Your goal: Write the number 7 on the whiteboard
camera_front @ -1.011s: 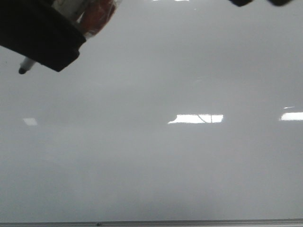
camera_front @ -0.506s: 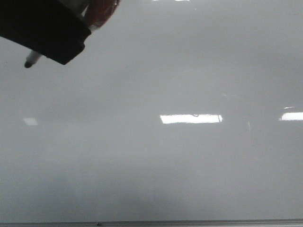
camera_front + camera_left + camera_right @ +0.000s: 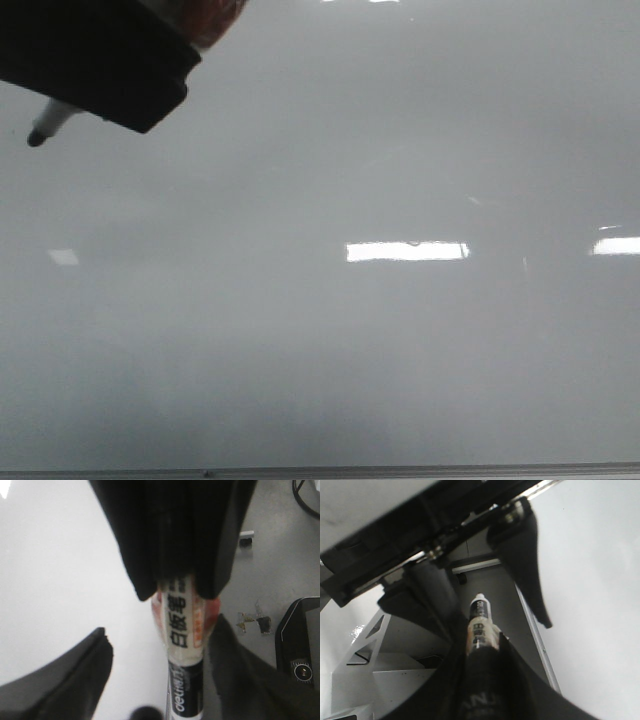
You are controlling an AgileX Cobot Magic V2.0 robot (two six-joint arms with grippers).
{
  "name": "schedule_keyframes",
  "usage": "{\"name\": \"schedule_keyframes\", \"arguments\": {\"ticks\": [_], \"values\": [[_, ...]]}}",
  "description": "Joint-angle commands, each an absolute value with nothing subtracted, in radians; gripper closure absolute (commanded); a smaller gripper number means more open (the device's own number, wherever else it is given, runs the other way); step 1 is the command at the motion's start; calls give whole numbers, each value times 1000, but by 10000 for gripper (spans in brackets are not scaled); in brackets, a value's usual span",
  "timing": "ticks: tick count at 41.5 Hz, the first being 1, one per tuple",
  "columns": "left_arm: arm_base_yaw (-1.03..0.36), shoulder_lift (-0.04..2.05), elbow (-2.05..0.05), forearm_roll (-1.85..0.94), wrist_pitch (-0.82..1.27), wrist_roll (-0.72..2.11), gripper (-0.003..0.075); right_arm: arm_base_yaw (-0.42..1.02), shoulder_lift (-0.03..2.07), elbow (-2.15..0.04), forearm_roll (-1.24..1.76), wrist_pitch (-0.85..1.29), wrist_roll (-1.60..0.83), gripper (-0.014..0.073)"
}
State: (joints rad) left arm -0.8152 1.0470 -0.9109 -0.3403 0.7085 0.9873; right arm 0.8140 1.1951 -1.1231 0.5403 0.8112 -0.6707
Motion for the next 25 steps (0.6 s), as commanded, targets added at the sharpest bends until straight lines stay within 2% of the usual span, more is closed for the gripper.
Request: {"name": "schedule_keyframes", "arguments": {"ticks": [1, 5, 7, 8, 12, 20, 25], "values": [[-822, 977, -946, -383, 660, 984, 189, 778, 1176, -1155, 583, 766, -683, 662], [-822, 854, -927, -401, 679, 984, 235, 731, 1176, -1155, 583, 766, -683, 662], [-822, 779, -896, -408, 692, 983, 316, 717, 1176, -1155, 583, 765, -683, 662], [-822, 745, -879, -408, 706, 978, 376, 713, 1176, -1155, 583, 764, -683, 662], [-822, 628, -816, -415, 784, 953, 743, 713, 1176, -1155, 583, 758, -683, 662], [-822, 563, -785, -446, 792, 885, 741, 713, 1177, -1155, 583, 730, -681, 662], [-822, 563, -785, -446, 791, 885, 741, 680, 1217, -1155, 581, 585, -521, 652]]}}
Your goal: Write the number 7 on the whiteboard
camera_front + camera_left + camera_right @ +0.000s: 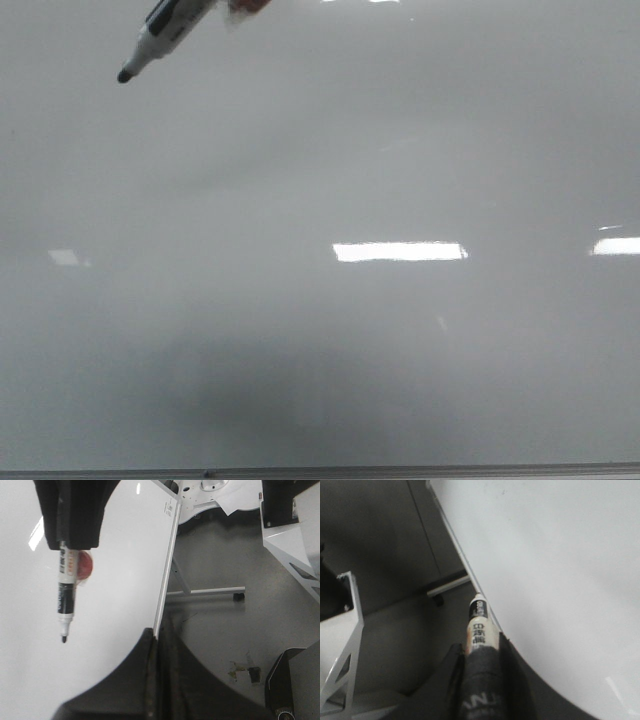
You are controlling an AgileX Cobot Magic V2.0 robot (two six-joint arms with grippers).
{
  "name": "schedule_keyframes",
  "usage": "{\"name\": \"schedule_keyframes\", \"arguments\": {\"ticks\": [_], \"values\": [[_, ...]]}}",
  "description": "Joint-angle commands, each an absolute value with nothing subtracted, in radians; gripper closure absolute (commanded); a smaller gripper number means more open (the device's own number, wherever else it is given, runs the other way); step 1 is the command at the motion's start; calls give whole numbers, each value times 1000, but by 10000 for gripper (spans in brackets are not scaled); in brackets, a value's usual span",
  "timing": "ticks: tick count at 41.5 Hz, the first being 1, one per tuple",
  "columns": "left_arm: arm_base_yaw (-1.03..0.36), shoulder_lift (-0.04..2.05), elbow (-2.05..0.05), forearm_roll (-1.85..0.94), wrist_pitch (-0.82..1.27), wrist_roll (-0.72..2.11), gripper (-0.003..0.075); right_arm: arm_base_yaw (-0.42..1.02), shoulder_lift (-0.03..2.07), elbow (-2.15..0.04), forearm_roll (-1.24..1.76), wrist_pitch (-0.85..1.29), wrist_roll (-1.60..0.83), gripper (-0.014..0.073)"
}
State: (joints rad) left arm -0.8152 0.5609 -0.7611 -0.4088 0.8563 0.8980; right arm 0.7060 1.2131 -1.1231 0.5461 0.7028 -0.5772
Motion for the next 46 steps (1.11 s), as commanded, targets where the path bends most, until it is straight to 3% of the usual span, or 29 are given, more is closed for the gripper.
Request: {"name": "schedule_keyframes", "arguments": {"ticks": [1, 7, 23, 30, 46], "values": [[-822, 563, -785, -446, 791, 885, 741, 661, 1233, -1155, 581, 555, -512, 652], [-822, 563, -785, -446, 791, 885, 741, 555, 1371, -1206, 583, 458, -508, 652], [-822, 563, -785, -446, 791, 885, 741, 553, 1624, -1356, 583, 399, -508, 652], [-822, 563, -785, -446, 791, 885, 741, 530, 1617, -1349, 582, 397, -508, 652], [-822, 563, -785, -446, 791, 885, 741, 334, 1465, -1181, 535, 403, -511, 652]]}}
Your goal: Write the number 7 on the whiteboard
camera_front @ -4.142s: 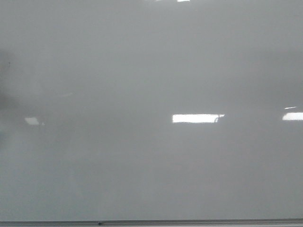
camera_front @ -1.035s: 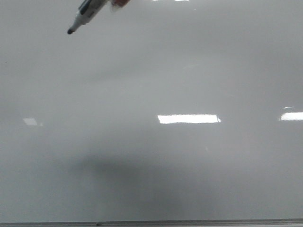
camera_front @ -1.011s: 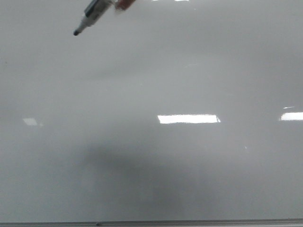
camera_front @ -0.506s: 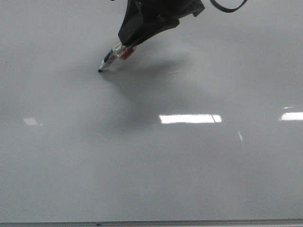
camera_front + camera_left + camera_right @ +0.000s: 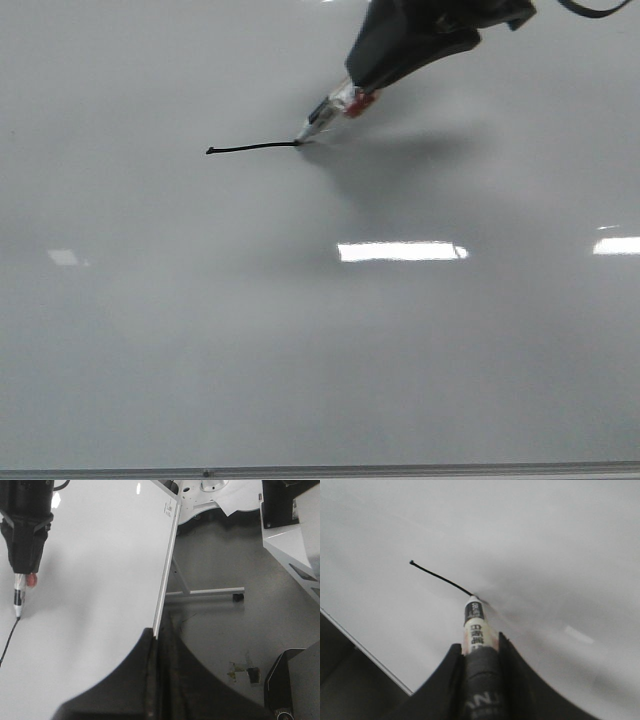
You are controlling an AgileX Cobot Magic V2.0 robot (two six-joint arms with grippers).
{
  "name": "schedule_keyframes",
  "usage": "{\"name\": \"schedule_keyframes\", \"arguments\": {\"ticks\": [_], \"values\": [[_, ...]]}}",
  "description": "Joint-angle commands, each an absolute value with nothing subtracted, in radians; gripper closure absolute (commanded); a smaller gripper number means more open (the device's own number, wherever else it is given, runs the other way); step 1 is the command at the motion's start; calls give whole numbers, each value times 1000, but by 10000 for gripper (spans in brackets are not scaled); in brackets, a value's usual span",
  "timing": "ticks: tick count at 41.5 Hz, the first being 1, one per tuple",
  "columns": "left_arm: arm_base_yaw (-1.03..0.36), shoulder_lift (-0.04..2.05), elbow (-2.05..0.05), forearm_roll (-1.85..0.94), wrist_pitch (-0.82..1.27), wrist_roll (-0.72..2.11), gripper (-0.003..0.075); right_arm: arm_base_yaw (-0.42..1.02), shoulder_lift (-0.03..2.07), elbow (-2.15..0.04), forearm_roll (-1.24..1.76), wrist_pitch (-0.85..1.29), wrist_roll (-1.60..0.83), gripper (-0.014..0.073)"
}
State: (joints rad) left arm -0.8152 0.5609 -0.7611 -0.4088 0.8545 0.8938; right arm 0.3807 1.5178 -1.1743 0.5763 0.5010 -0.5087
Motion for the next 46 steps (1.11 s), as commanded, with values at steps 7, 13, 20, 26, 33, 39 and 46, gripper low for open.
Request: {"name": "schedule_keyframes", "arguments": {"ticks": [7, 13, 20, 26, 33, 39, 46], "values": [[-822, 563, -785, -446, 791, 885, 741, 319, 1454, -1180, 531, 422, -518, 652], [-822, 563, -785, -446, 791, 885, 741, 335, 1456, -1180, 531, 428, -530, 652], [-822, 563, -785, -446, 791, 885, 741, 375, 1474, -1180, 531, 442, -545, 652], [-822, 563, -785, -446, 791, 885, 741, 418, 1514, -1180, 531, 440, -545, 652], [-822, 563, -785, -446, 791, 885, 741, 463, 1576, -1180, 532, 419, -545, 652], [-822, 563, -785, -446, 791, 885, 741, 513, 1632, -1180, 532, 377, -545, 652], [-822, 563, -785, -446, 791, 885, 741, 571, 1690, -1182, 533, 343, -545, 652]]}}
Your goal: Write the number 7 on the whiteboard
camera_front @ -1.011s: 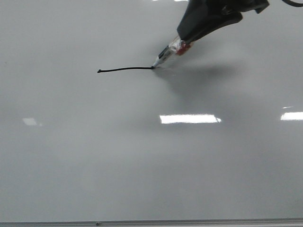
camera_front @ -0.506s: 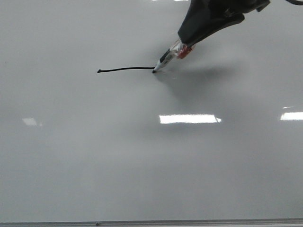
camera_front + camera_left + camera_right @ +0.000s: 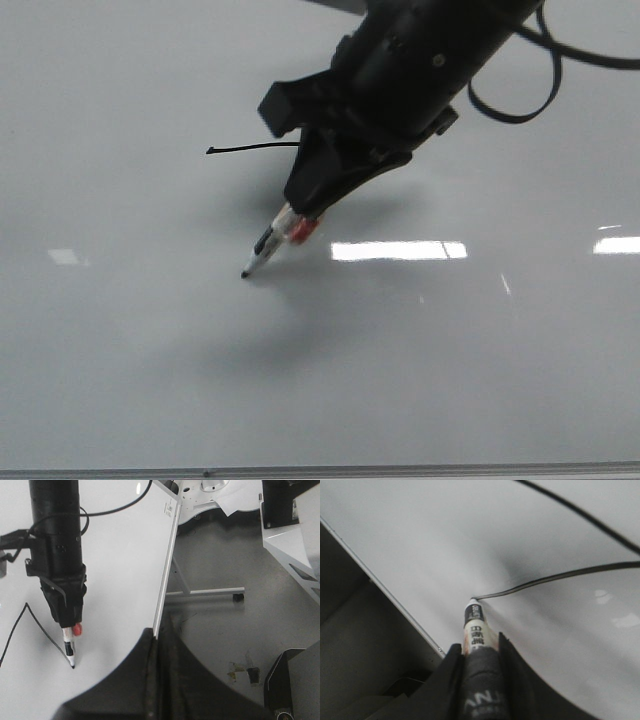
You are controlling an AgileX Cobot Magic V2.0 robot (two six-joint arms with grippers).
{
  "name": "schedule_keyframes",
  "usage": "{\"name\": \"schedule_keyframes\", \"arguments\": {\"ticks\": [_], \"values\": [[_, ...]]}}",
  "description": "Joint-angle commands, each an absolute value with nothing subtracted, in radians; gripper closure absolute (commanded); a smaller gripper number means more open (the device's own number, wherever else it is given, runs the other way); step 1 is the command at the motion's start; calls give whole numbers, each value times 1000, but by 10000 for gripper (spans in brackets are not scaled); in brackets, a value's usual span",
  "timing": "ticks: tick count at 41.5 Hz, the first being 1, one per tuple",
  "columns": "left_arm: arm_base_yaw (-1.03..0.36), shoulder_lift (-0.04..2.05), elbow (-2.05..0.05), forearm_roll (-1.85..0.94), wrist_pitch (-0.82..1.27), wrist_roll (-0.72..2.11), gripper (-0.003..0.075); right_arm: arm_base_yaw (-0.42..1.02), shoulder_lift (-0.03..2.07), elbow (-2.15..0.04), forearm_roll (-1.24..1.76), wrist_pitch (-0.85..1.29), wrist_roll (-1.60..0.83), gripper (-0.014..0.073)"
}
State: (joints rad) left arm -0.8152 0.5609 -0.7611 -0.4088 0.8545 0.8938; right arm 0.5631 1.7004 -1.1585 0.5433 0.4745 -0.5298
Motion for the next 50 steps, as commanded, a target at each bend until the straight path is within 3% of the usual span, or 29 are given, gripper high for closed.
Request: {"name": "schedule_keyframes", "arguments": {"ticks": [1, 12, 29, 34, 41, 50], "values": [[-822, 563, -785, -446, 791, 885, 741, 578, 1694, -1182, 534, 342, -545, 652], [-822, 563, -785, -446, 791, 885, 741, 670, 1563, -1209, 552, 442, -590, 655], [-822, 563, -788, -446, 707, 831, 734, 745, 1385, -1442, 557, 907, -600, 655], [-822, 563, -789, -444, 707, 829, 612, 745, 1385, -1452, 556, 972, -600, 655], [-816, 573, -789, -373, 698, 745, 220, 745, 1385, -1452, 564, 1010, -604, 655], [-816, 721, -789, -317, 660, 705, 209, 746, 1385, -1452, 682, 1051, -680, 655]]}}
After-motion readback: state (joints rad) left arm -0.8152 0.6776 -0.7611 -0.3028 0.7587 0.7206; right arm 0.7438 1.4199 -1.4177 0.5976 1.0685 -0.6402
